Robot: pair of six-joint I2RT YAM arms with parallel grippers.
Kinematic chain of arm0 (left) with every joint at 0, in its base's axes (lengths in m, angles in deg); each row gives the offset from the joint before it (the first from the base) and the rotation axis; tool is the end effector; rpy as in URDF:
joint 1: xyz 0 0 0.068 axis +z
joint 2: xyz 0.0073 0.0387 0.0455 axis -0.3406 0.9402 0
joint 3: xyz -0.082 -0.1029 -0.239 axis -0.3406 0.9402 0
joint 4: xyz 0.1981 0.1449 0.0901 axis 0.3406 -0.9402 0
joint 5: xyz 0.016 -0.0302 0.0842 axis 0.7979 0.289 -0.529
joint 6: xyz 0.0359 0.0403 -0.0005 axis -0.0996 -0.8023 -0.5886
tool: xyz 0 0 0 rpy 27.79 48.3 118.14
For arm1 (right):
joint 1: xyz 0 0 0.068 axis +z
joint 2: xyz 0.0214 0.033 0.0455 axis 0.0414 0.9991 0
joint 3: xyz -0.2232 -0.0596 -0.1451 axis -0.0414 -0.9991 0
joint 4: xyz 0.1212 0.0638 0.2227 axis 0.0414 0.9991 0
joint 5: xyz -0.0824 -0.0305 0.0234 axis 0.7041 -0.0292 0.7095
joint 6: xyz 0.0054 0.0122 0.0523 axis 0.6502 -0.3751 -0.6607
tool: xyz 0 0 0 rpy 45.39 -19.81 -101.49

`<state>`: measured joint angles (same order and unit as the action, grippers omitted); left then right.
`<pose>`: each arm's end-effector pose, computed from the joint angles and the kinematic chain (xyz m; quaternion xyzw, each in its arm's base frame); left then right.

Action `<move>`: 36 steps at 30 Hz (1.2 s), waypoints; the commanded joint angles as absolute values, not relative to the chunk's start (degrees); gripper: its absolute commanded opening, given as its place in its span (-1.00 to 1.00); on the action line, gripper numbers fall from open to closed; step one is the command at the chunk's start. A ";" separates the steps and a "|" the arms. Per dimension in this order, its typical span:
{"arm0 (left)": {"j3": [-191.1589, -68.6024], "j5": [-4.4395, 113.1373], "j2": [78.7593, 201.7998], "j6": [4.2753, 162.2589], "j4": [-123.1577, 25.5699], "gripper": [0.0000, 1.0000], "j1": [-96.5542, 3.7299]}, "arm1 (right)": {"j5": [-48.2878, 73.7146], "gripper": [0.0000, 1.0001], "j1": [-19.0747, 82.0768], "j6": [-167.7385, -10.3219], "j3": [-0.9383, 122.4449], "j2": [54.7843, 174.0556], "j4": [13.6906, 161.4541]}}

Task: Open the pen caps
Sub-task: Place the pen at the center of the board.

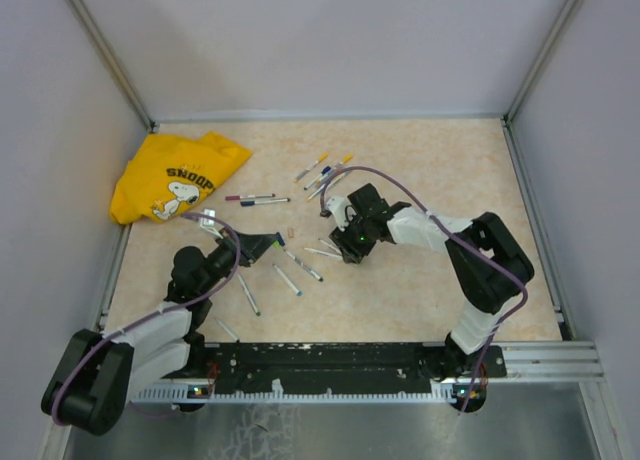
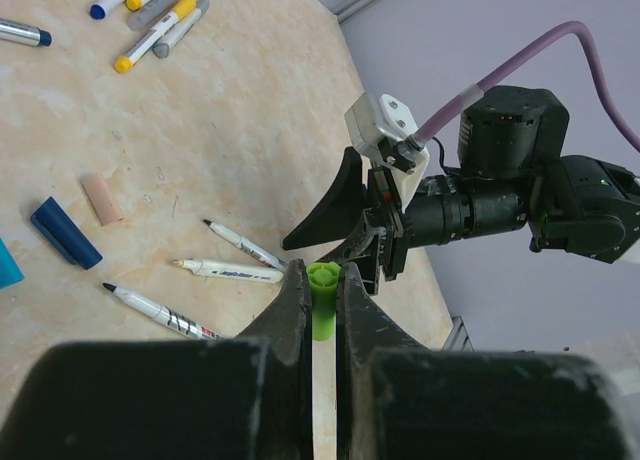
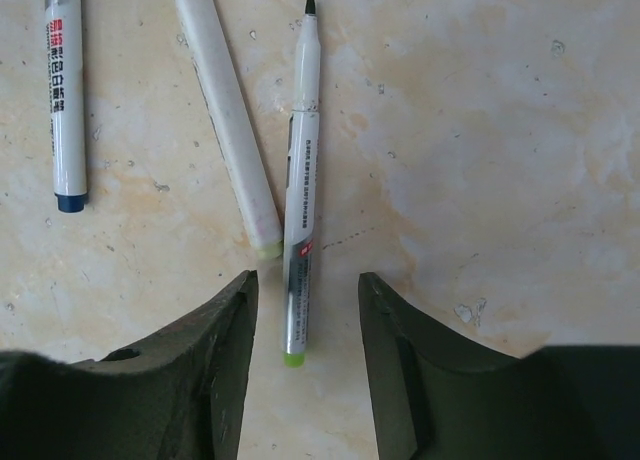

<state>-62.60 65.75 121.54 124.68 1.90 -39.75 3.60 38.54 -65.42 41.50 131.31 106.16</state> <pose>0.1664 -0.0728 0.1806 -0.0802 0.6965 -0.5136 0.4946 0.2624 0.2045 0.1629 -0.4598 0.8405 0.1809 0.2223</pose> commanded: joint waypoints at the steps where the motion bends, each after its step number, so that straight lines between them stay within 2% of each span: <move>1: -63.47 66.74 122.06 125.12 4.46 -1.00 -39.51 | 4.20 -0.08 39.05 -64.67 43.77 126.36 105.92; 22: -68.92 66.28 131.07 124.48 5.70 -1.00 -44.33 | 1.79 0.10 38.48 -62.11 43.17 119.74 107.40; 32: -79.44 48.07 136.73 124.86 -14.29 -1.00 -53.53 | -1.34 0.14 35.36 -61.54 42.38 115.13 107.73; 36: -84.39 44.15 139.74 125.87 -21.30 -1.00 -55.50 | -2.06 0.14 34.70 -61.41 41.94 114.17 107.70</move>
<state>-79.69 51.28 137.56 124.83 -12.07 -53.98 -0.31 35.41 -62.38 41.46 116.89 108.08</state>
